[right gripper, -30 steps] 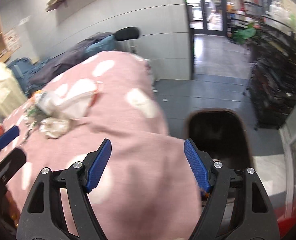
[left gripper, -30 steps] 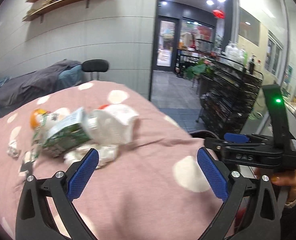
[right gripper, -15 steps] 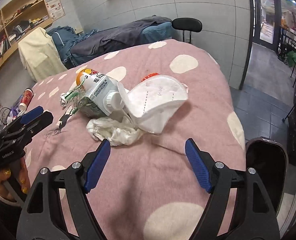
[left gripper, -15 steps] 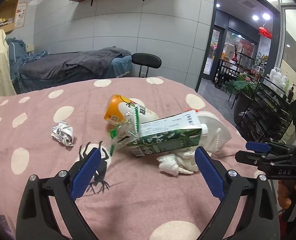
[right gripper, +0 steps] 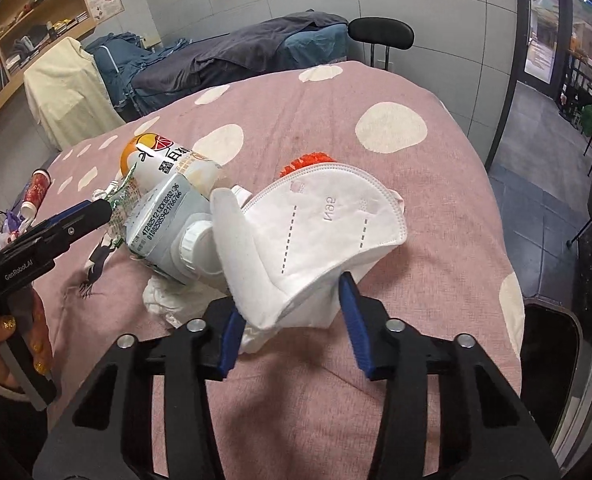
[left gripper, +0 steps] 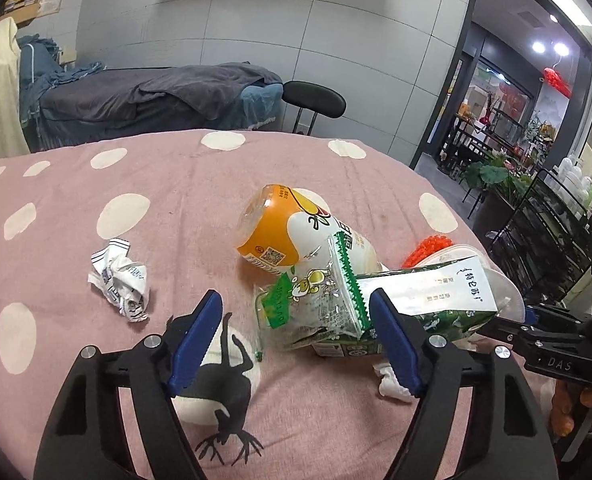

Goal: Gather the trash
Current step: 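Grasp the white face mask with right tool while left tool grasps the plastic wrapper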

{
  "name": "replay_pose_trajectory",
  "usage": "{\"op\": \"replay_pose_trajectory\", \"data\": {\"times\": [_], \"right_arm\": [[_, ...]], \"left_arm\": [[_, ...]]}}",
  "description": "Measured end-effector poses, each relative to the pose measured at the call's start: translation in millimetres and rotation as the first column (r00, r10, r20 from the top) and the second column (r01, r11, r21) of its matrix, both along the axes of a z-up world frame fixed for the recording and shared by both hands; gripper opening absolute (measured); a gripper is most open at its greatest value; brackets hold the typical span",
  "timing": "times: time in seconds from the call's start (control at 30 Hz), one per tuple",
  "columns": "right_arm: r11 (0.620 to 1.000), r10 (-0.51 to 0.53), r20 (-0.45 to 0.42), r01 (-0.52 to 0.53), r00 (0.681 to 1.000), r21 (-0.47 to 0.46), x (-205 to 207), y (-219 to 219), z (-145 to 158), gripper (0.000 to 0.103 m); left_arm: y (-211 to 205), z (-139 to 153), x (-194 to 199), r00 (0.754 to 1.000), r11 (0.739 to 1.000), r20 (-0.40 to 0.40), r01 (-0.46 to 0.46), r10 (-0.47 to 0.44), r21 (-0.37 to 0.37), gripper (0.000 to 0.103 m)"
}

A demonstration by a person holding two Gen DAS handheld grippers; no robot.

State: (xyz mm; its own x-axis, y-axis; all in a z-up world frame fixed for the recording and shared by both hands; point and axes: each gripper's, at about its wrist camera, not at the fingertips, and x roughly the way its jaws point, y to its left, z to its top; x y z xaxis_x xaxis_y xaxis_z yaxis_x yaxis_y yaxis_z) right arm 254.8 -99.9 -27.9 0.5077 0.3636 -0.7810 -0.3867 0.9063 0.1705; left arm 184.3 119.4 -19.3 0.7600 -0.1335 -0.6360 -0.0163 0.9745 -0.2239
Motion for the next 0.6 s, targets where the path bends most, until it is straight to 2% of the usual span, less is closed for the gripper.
{"op": "replay_pose_trajectory", "data": {"times": [0.03, 0.13, 0.17, 0.2, 0.3, 0.43, 0.47, 0.5, 0.6], "right_arm": [[1.000, -0.005, 0.003, 0.005, 1.000, -0.004, 0, 0, 0, 0.036], [1.000, -0.021, 0.005, 0.021, 1.000, -0.006, 1, -1, 0, 0.028], [1.000, -0.024, 0.008, 0.024, 1.000, -0.009, 0, -1, 0, 0.024], [0.999, -0.031, 0.017, 0.031, 0.999, -0.018, -2, -1, 1, 0.015], [0.998, -0.048, 0.050, 0.050, 0.998, -0.033, -9, -3, 6, 0.010], [0.997, -0.077, 0.080, 0.079, 0.994, -0.023, -15, -9, 13, 0.008], [0.996, -0.082, 0.086, 0.084, 0.993, -0.020, -16, -10, 14, 0.008], [0.996, -0.087, 0.096, 0.089, 0.992, -0.017, -19, -12, 17, 0.007], [0.994, -0.102, 0.130, 0.105, 0.986, -0.016, -27, -19, 25, 0.007]], "left_arm": [[-1, -1, 3, 1.000, 1.000, -0.003, 0.007, -0.007, -0.003, 0.070], [-3, -4, 9, 1.000, 1.000, -0.011, 0.010, -0.010, -0.028, 0.057], [-3, -6, 10, 1.000, 0.999, -0.014, 0.004, -0.004, -0.036, 0.051], [-1, -6, 10, 1.000, 0.999, -0.014, -0.008, 0.007, -0.041, 0.045], [4, -6, 4, 1.000, 0.997, -0.007, -0.024, 0.024, -0.069, 0.038], [8, -3, -5, 0.999, 0.997, 0.007, -0.047, 0.047, -0.060, 0.029], [10, -1, -9, 0.999, 0.996, 0.012, -0.051, 0.052, -0.068, 0.021], [10, 0, -12, 0.998, 0.996, 0.017, -0.055, 0.056, -0.071, 0.016], [9, 7, -21, 0.996, 0.996, 0.045, -0.070, 0.072, -0.047, 0.013]]}}
